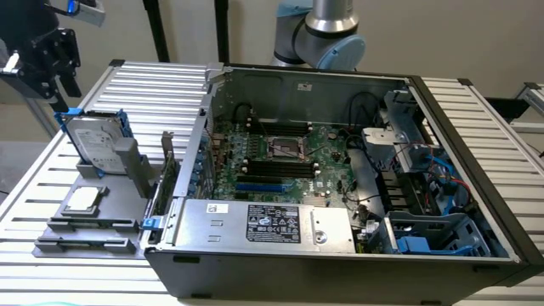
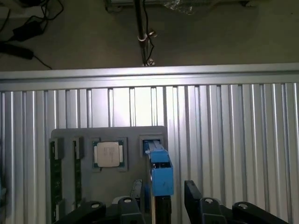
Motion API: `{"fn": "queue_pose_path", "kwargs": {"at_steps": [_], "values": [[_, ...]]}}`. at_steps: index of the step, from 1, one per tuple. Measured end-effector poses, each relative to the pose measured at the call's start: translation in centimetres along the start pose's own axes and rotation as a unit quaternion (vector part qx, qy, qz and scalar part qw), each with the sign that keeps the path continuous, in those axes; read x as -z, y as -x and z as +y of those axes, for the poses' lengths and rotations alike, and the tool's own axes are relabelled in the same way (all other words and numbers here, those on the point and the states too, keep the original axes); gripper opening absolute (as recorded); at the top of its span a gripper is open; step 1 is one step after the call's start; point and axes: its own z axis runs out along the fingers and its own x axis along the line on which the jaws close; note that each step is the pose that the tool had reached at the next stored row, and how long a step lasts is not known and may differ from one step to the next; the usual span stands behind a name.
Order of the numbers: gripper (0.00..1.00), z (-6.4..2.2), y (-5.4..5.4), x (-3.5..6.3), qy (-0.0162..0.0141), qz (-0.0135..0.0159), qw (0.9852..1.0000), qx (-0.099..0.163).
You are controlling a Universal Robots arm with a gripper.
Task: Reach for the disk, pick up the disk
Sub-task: 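Pick up the disk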
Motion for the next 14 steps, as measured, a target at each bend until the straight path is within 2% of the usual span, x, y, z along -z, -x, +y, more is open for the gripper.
{"fn": "queue_pose_path", "kwargs": {"at_steps": [10, 11, 14], "values": [[0.5, -0.04, 0.1, -1.76, 0.0, 0.0, 1.0, 0.001], [0.56, -0.05, 0.1, -1.9, 0.0, 0.0, 1.0, 0.001], [0.56, -0.06, 0.1, -2.42, 0.0, 0.0001, 1.0, 0.001]]}}
